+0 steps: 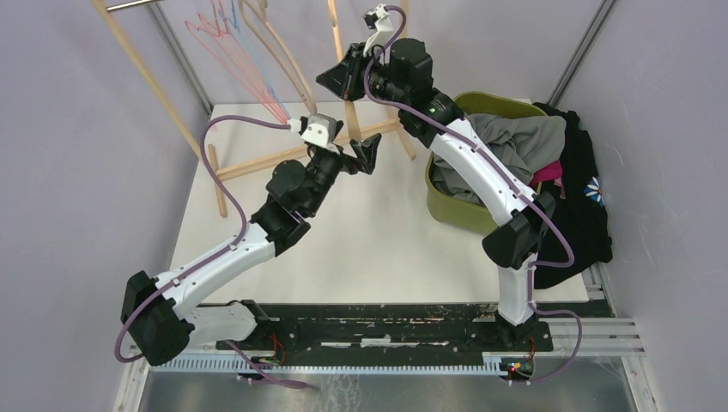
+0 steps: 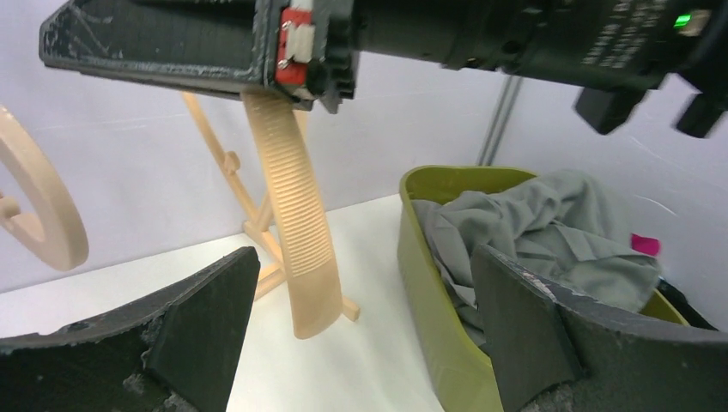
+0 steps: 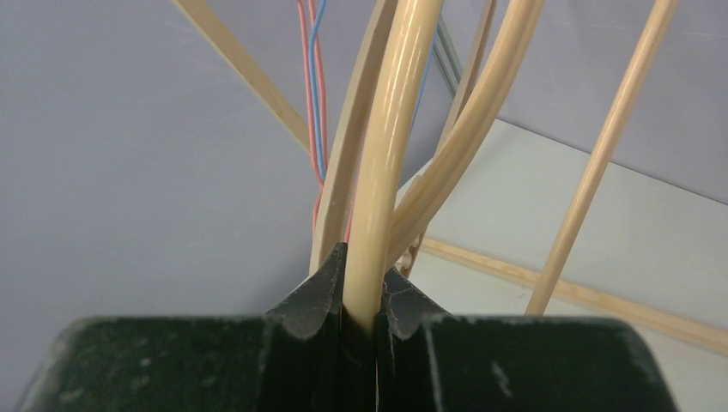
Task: Remove the skirt from the hanger
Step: Place the hanger at the clothesline.
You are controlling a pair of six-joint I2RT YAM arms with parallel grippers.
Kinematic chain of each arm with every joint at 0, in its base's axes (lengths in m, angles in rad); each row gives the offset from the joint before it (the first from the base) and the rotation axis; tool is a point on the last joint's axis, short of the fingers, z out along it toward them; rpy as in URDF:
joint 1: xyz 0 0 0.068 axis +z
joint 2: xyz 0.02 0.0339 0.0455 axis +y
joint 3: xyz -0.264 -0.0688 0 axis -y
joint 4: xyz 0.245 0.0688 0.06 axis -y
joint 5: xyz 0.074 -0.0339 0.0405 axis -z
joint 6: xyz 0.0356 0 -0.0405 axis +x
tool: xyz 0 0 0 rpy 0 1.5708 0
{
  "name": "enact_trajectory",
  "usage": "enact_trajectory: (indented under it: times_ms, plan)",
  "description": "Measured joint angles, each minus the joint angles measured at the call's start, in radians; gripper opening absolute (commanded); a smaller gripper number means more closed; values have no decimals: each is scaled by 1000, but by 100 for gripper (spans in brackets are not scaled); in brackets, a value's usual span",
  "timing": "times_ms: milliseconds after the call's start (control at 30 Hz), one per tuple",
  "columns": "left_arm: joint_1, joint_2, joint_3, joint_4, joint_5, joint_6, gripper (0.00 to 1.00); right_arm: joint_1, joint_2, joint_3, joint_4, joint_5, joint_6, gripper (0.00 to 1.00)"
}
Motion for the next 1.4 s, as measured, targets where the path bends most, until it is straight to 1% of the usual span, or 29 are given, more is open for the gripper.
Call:
enact_trajectory:
  times_ms: [100, 267, 400, 567, 600, 633, 733, 767, 800, 833, 1000, 1100, 1167, 1233, 1300, 1367, 1400]
  plan:
    - [0, 35, 19, 0, -64, 13, 99, -3, 0, -3, 18, -13, 37, 1]
    - [-1, 114, 73, 17, -201, 44, 99, -5, -6, -32, 53, -32, 53, 1]
    - [-1, 207, 143, 35, -325, 48, 99, -6, -31, -76, 78, -35, 58, 1]
    - [-1, 299, 253, -5, -455, 48, 99, -6, -54, -92, 75, -40, 63, 1]
    - [-1, 306, 262, -16, -469, 48, 97, -6, -54, -92, 75, -40, 62, 1]
    - [-1, 307, 264, -17, -482, 48, 82, -6, -54, -92, 75, -40, 62, 1]
    - [-1, 304, 257, -1, -488, 50, 23, -7, -55, -92, 72, -42, 63, 1]
    - [-1, 301, 251, 13, -470, 46, 10, -7, -55, -92, 77, -43, 72, 1]
    - [-8, 301, 245, 24, -452, 50, 4, -3, -55, -94, 77, -45, 74, 1]
    - [-24, 300, 238, 38, -469, 48, 3, 7, -55, -94, 67, -43, 68, 1]
    - [-20, 263, 189, 64, -434, 50, 3, 13, -55, -94, 64, -57, 67, 1]
    - [-3, 237, 145, 88, -361, 57, 3, 16, -55, -94, 52, -65, 67, 1]
    - [6, 224, 135, 76, -326, 71, 3, 16, -55, -96, 49, -66, 67, 1]
    - [23, 220, 141, 39, -297, 71, 3, 16, -64, -113, 54, -60, 66, 6]
    - [40, 220, 157, -10, -258, 67, 3, 11, -82, -145, 66, -41, 63, 14]
    - [53, 214, 160, -51, -206, 63, 3, 6, -110, -192, 79, -31, 62, 24]
    - [55, 211, 160, -67, -192, 63, 3, 6, -123, -209, 80, -28, 56, 32]
